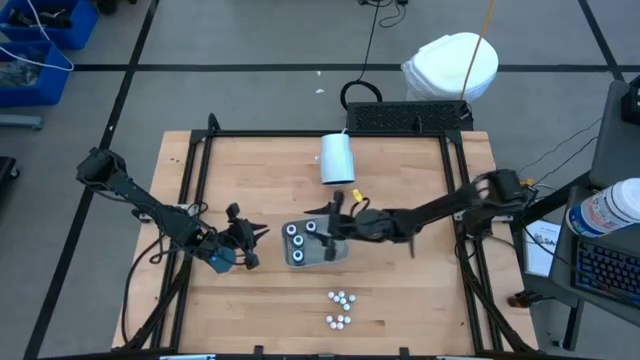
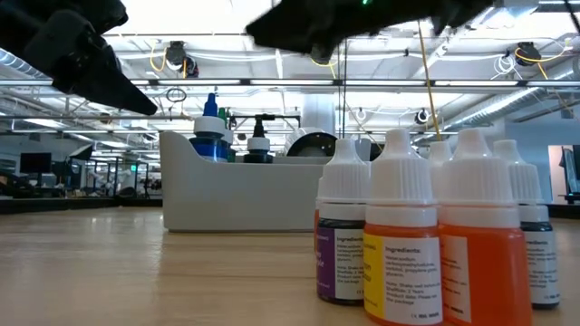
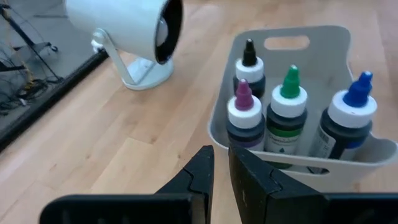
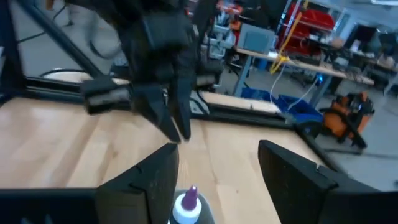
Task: Pick & Place food coloring
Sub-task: Adjust the gray bin
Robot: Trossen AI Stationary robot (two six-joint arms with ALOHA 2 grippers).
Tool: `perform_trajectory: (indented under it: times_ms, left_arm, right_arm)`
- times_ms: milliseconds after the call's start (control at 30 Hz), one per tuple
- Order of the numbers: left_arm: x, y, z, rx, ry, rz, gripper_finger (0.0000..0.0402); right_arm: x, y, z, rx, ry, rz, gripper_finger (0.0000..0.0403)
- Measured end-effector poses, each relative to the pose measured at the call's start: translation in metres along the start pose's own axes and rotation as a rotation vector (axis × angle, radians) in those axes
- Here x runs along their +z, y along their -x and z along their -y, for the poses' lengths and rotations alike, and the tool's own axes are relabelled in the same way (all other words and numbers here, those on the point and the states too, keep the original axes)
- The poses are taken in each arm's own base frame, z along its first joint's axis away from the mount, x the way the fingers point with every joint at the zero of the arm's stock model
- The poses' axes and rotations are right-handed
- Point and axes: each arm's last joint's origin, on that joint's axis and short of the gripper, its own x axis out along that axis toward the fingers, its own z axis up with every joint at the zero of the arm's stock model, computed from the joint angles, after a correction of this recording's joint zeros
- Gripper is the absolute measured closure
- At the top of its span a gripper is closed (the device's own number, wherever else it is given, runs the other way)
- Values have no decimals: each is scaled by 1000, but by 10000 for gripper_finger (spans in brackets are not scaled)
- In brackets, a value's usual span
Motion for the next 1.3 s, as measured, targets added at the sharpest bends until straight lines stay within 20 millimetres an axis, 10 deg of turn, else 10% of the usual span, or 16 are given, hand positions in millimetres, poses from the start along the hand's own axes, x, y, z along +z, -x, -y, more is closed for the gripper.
perform_trajectory:
  times_ms: [233,500,1033,1300]
  left_arm:
    - [-1,0,2,-54,22,-31,344]
    - [-3,-1,7,-153,20,-79,347]
    - [-32,-18,74,-426,-67,-18,395]
    - [-42,-30,91,-459,-17,-8,398]
  right_arm:
    - [31,49,17,44,53,-156,251]
    - [1,82,32,35,46,-220,393]
    - [-78,101,49,-32,-103,-269,402]
    - [-102,80,56,20,-155,-288,402]
